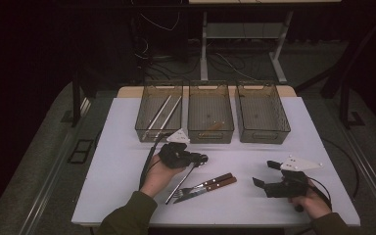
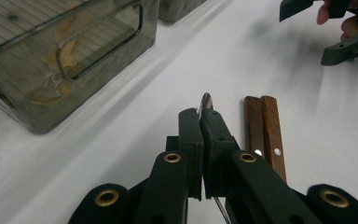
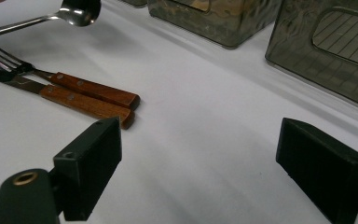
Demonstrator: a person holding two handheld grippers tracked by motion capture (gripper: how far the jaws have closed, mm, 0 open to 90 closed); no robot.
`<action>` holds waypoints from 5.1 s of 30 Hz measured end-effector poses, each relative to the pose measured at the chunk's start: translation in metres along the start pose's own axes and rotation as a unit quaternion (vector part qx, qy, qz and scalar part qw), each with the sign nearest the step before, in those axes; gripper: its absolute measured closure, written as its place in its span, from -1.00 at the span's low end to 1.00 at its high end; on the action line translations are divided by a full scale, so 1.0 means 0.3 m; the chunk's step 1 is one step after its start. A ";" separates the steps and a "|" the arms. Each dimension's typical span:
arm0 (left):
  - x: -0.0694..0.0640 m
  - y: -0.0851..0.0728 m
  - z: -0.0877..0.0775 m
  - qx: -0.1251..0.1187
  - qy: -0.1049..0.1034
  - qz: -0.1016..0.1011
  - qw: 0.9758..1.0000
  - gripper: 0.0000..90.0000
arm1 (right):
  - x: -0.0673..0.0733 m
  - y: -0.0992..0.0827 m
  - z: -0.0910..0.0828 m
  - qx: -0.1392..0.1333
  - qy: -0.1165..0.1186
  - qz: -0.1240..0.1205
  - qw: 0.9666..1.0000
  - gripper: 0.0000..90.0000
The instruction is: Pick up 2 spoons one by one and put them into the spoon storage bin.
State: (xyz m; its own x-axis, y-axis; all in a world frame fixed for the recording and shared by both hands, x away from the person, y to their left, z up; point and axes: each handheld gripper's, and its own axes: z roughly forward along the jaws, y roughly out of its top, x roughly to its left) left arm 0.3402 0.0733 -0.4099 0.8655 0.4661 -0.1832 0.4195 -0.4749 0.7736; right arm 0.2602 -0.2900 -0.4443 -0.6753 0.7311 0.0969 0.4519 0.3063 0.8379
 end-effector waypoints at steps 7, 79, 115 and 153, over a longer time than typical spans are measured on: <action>0.022 0.023 -0.013 -0.016 0.001 0.001 1.000 0.95 | -0.002 0.000 -0.002 -0.001 -0.002 0.003 1.000 -0.68; 0.335 0.551 0.127 -0.034 0.120 0.054 0.991 0.95 | 0.002 -0.002 -0.025 -0.009 0.002 -0.002 1.000 -0.68; 0.378 0.495 0.315 0.031 0.180 0.044 0.982 0.24 | -0.006 -0.007 -0.034 -0.012 0.001 0.002 1.000 -0.68; 0.039 0.219 0.018 -0.042 0.037 0.034 0.998 -0.17 | -0.007 -0.008 -0.005 0.003 0.003 -0.001 1.000 -0.68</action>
State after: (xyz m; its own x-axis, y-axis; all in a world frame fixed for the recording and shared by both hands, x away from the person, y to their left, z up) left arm 0.3795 0.0434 -0.3645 0.8676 0.4898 -0.0855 0.3332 -0.4450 0.8313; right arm 0.2597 -0.2931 -0.4457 -0.6803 0.7263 0.0983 0.4531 0.3112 0.8354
